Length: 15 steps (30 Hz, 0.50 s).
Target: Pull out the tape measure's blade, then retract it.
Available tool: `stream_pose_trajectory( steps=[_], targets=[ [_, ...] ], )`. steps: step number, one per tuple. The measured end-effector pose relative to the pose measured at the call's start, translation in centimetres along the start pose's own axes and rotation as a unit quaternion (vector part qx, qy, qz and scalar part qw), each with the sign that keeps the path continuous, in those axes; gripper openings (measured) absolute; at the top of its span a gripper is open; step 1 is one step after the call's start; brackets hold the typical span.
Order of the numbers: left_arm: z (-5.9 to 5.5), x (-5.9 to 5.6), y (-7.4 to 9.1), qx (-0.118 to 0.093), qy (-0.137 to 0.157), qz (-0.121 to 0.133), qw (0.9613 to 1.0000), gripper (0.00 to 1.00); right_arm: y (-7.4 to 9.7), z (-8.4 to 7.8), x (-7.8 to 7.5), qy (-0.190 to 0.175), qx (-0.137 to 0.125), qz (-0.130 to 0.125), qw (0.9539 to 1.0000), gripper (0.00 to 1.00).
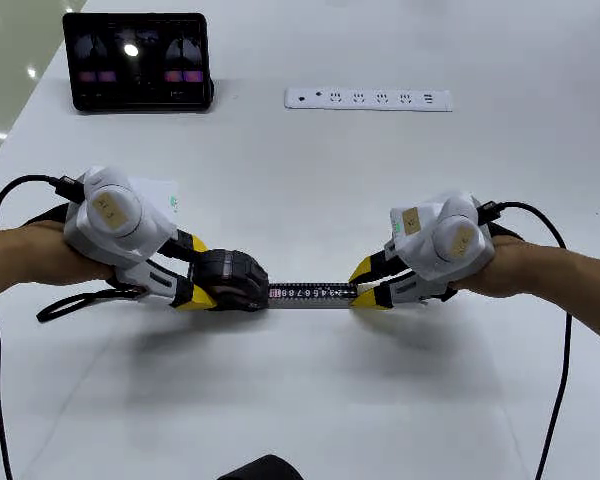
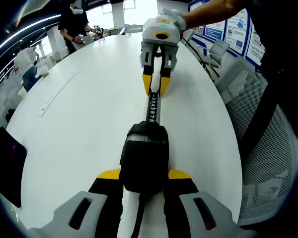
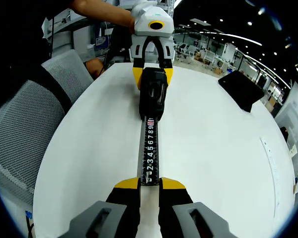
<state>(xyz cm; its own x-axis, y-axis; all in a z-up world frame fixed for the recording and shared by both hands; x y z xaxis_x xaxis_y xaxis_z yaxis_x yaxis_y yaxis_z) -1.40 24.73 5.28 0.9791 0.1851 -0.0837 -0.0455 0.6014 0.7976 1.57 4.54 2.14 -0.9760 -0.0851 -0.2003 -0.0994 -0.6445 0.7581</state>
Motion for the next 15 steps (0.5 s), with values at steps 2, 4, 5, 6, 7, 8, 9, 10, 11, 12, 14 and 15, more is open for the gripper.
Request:
stream_pose_trajectory(
  steps=[2,4,5,6,7,8,9,10,11,12,14,15],
  targets=[
    [0.0,0.0,0.0,0.0,0.0,0.0,1.0,0.25,0.2,-0.3,0.0,-0.001,0.002,0.0,1.0,0.1],
    [0.0,0.0,0.0,0.0,-0.001,0.0,1.0,0.25,0.5,-0.6,-0.1,-0.003,0.004,0.0,1.0,0.1],
    [0.0,0.0,0.0,0.0,-0.001,0.0,1.0,0.25,0.6,-0.8,0.0,-0.004,0.005,-0.001,1.0,0.1],
    [0.0,0.0,0.0,0.0,-0.001,0.0,1.0,0.25,0.7,-0.9,0.0,-0.004,0.006,-0.001,1.0,0.1],
    [0.0,0.0,0.0,0.001,-0.001,0.0,1.0,0.25,0.8,-1.0,0.0,-0.005,0.006,-0.001,1.0,0.1],
    [0.0,0.0,0.0,0.001,-0.001,0.0,1.0,0.25,1.0,-1.2,0.0,-0.005,0.008,-0.002,1.0,0.1],
    [0.0,0.0,0.0,0.001,-0.001,0.0,1.0,0.25,1.1,-1.3,0.0,-0.005,0.008,-0.002,0.9999,0.1],
    [0.0,0.0,0.0,0.001,-0.001,0.0,1.0,0.25,1.3,-1.5,0.0,-0.005,0.01,-0.003,0.9999,0.1],
    [0.0,0.0,0.0,0.001,-0.001,0.0,1.0,0.25,1.4,-1.6,0.0,-0.006,0.01,-0.003,0.9999,0.1],
    [0.0,0.0,0.0,0.001,-0.001,0.0,1.0,0.25,1.5,-1.8,0.0,-0.006,0.011,-0.004,0.9999,0.1],
    [0.0,0.0,0.0,0.001,0.0,0.0,1.0,0.25,1.8,-2.2,-0.1,-0.008,0.014,-0.005,0.9999,0.1],
    [0.0,0.0,0.0,0.001,-0.001,0.0,1.0,0.25,2.0,-2.4,-0.2,-0.008,0.016,-0.005,0.9998,0.1]
  ],
)
Point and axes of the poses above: the centre of the closed fingertips' face, and the gripper's own axes: y roughly backward along the fingers, x roughly to its left, z roughly out of its top, the point moved 4 cm from there along y, roughly backward along the fingers, and after that the axes turned 9 degrees about -z, right-handed, at the moved point
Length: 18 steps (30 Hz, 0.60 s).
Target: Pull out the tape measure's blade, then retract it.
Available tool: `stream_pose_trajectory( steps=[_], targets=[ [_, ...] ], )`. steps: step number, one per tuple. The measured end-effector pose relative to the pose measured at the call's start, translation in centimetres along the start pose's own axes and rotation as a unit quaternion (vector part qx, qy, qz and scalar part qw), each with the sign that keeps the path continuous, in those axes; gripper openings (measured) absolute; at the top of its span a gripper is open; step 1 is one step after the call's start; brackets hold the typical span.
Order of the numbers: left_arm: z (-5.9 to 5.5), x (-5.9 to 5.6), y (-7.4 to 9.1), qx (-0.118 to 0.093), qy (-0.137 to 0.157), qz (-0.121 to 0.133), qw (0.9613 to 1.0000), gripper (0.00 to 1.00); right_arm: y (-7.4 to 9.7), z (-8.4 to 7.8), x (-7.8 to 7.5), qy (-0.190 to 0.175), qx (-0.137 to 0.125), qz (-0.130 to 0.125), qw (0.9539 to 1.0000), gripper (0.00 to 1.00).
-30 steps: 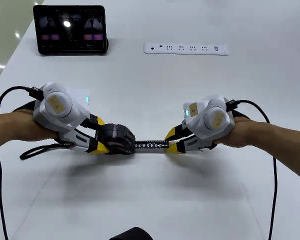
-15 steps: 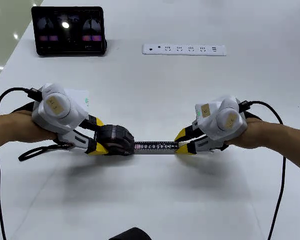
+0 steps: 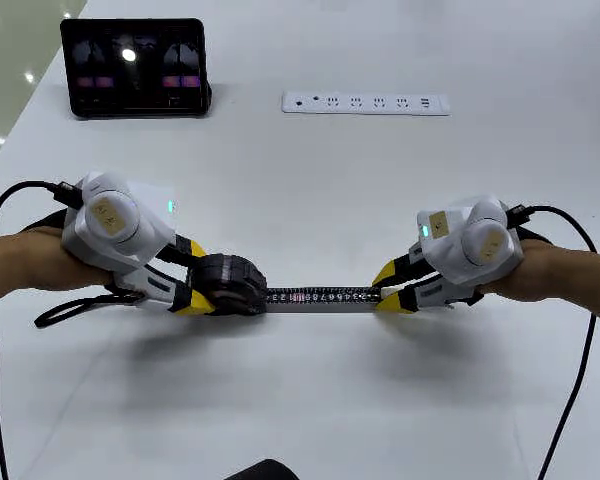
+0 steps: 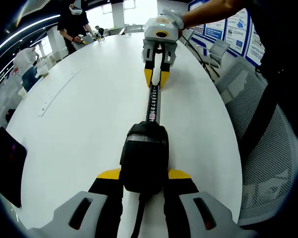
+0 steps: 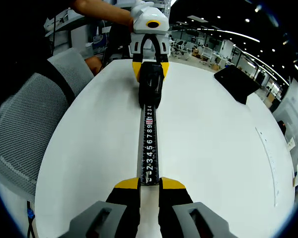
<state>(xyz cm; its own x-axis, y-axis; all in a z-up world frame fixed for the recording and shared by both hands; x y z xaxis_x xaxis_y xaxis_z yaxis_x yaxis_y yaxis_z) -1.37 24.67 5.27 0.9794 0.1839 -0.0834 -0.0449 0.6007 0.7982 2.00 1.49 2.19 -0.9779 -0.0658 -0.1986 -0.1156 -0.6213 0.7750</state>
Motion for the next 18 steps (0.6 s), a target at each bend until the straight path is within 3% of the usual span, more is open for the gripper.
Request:
stream_pose_trajectory(
  steps=[18],
  targets=[
    [0.0,0.0,0.0,0.002,0.0,0.001,1.0,0.25,1.9,-2.2,0.0,-0.011,0.016,-0.005,0.9998,0.1]
  ],
)
Point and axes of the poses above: the centre of the closed fingertips' face, and the gripper's own axes: y roughly backward along the fingers, x roughly to its left, z roughly out of its top, the point moved 4 cm from there along y, roughly backward along the fingers, and after that the axes turned 9 degrees about -z, right-handed, at the moved point
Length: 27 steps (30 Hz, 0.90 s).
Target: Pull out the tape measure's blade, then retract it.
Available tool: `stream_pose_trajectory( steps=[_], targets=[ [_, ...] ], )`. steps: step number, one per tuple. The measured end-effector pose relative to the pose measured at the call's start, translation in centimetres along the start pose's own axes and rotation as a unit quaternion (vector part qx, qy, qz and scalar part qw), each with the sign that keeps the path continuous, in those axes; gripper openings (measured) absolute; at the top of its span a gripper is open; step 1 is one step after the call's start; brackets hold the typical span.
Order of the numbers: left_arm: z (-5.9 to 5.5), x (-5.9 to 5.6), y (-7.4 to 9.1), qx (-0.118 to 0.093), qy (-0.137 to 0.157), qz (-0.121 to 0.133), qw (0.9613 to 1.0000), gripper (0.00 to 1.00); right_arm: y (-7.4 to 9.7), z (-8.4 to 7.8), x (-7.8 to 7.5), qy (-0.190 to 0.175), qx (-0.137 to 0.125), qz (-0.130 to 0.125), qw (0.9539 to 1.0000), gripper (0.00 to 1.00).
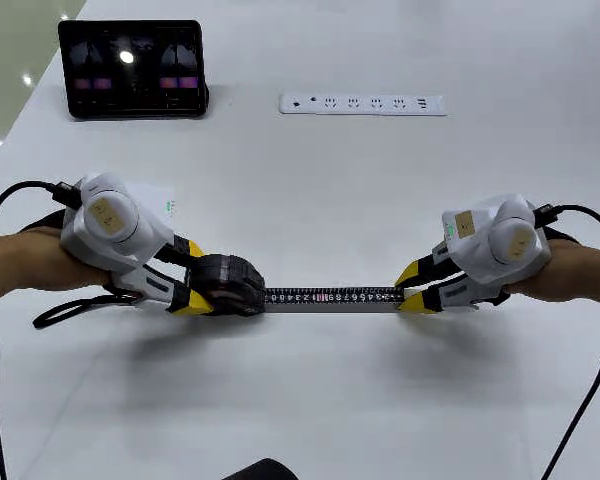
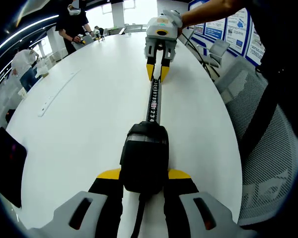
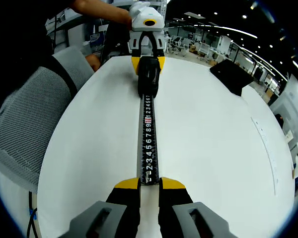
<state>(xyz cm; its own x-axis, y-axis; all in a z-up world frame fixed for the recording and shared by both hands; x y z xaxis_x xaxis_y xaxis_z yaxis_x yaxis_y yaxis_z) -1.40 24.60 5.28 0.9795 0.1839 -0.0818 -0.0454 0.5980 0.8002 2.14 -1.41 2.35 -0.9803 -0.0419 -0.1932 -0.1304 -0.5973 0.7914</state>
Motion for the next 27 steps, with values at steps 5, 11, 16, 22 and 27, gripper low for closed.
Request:
stream_pose_trajectory(
  steps=[5,11,16,22,27],
  targets=[
    [0.0,0.0,0.0,0.0,0.0,0.0,1.0,0.25,0.5,-0.5,0.0,-0.003,0.004,-0.003,1.0,0.1],
    [0.0,0.0,0.0,0.001,0.0,0.001,1.0,0.25,1.2,-1.2,0.1,-0.008,0.01,-0.006,0.9999,0.1],
    [0.0,0.0,0.0,0.001,0.0,0.001,1.0,0.25,1.9,-2.0,0.0,-0.011,0.014,-0.008,0.9998,0.1],
    [0.0,0.0,0.0,0.001,0.001,0.001,1.0,0.25,2.5,-2.7,-0.1,-0.015,0.02,-0.01,0.9996,0.1],
    [0.0,0.0,0.0,0.0,0.001,0.001,1.0,0.25,2.8,-3.3,-0.2,-0.017,0.026,-0.012,0.9994,0.1]
  ],
)
Point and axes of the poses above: the centre of the closed fingertips' face, and the gripper's own axes: y roughly backward along the fingers, x roughly to its left, z roughly out of its top, the point moved 4 cm from there along y, roughly backward along the fingers, and after that the axes turned 9 degrees about -z, right-handed, at the moved point
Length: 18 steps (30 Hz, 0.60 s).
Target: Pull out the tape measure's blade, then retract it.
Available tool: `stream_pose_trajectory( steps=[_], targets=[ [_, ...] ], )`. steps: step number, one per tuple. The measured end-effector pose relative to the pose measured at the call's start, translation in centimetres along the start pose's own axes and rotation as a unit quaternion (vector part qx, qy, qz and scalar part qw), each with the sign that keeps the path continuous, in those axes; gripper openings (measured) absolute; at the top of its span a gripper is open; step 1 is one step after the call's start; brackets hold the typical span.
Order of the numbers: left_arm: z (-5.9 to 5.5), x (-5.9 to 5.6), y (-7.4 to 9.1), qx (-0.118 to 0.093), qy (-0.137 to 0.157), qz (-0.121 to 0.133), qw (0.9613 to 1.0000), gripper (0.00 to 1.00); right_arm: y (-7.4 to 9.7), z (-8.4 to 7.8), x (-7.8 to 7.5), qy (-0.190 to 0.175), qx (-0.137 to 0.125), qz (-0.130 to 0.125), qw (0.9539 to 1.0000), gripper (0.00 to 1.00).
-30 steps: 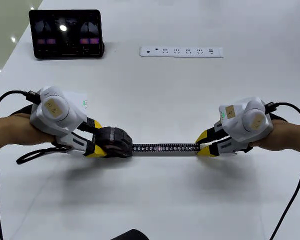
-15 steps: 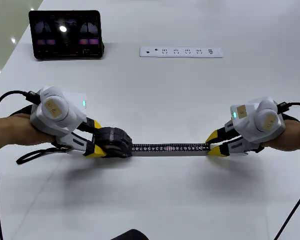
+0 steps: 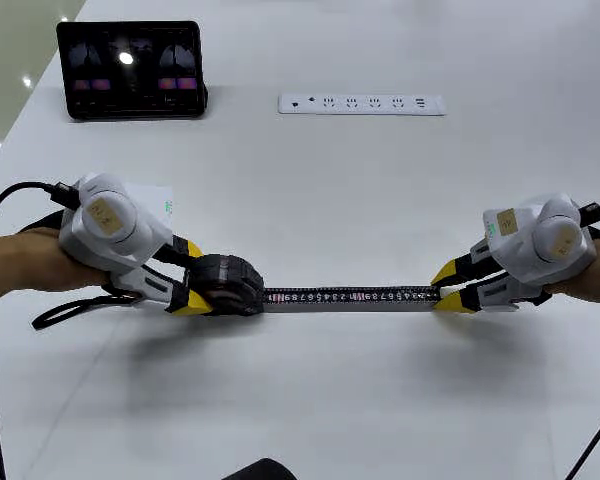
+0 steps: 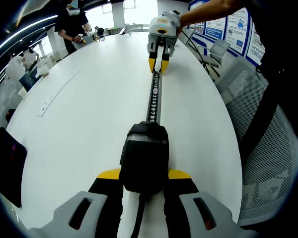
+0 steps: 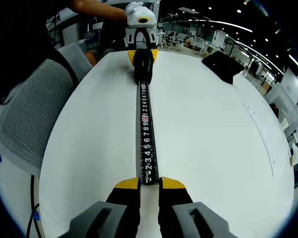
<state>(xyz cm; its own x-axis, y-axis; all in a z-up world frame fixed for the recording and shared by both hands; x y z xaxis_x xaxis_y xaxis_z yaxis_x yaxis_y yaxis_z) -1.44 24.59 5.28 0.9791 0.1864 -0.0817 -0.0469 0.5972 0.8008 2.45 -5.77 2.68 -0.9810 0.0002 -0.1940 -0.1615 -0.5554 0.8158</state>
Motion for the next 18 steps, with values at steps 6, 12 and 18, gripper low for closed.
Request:
stream_pose_trajectory(
  steps=[6,12,18],
  targets=[
    [0.0,0.02,0.01,0.0,0.0,0.0,1.0,0.25,0.08,-0.37,-0.12,-0.001,0.005,-0.001,1.0,0.1],
    [0.03,0.08,-0.01,0.002,-0.001,0.001,1.0,0.26,-0.11,-0.31,-0.16,-0.003,0.007,0.002,1.0,0.1],
    [0.06,0.05,-0.03,0.007,-0.006,0.005,0.9999,0.26,-0.19,-0.23,-0.11,-0.004,0.011,-0.001,0.9999,0.11]
  ],
)
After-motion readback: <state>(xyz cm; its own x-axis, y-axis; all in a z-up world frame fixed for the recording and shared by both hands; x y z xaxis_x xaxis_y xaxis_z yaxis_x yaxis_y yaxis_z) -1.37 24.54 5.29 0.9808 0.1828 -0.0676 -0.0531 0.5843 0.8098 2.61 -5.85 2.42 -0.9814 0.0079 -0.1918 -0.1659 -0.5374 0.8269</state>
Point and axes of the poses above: the centre of the closed fingertips' face, and the gripper's own axes: y roughly backward along the fingers, x roughly to its left, z roughly out of its top, the point moved 4 cm from there along y, roughly backward along the fingers, and after that the axes turned 9 degrees about -z, right-handed, at the moved point
